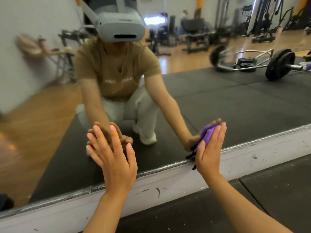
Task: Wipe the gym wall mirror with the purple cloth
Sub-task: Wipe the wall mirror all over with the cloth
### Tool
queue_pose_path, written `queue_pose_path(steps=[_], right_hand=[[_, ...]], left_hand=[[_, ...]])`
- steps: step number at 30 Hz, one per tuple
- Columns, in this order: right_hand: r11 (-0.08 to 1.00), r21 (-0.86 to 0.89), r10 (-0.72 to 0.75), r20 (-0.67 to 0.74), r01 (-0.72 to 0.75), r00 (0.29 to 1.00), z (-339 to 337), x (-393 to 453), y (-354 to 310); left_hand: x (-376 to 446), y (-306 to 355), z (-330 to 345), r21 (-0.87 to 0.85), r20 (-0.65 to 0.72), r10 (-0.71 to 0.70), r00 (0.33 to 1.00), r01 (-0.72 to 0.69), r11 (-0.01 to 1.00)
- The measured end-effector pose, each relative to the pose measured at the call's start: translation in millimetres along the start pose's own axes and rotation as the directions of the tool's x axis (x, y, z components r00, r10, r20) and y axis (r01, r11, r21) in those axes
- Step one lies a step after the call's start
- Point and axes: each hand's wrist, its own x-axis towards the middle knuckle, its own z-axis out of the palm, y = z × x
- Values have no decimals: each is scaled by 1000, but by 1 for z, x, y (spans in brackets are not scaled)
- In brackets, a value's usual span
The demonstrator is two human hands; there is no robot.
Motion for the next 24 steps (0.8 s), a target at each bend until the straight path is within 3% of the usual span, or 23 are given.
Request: queue_pose_path(steps=[3,7,12,16,19,22,24], right_hand=[[992,-50,119,97,-115,988,-2,-29,24],[980,6,198,93,-200,976,2,-23,11],[999,14,-50,-87,52,995,-7,44,-32],[998,38,-51,-177,58,983,-6,85,-77],[993,37,-100,-214,110,972,-1,79,-71],[994,32,-96,-116,101,988,8,30,-33],[998,40,41,3,-41,999,8,-13,-4]], left_hand=[[0,2,1,-2,-3,-5,1000,5,1000],[1,4,1,6,-6,-7,1000,7,1000],[2,8,3,1,-13,-21,1000,21,1000],[2,9,5,-11,-20,-26,999,26,1000],[2,9,5,-16,-19,-32,999,32,999],[1,8,6,-11,-9,-28,1000,28,1000],[1,7,5,-3,-11,-23,1000,23,1000]])
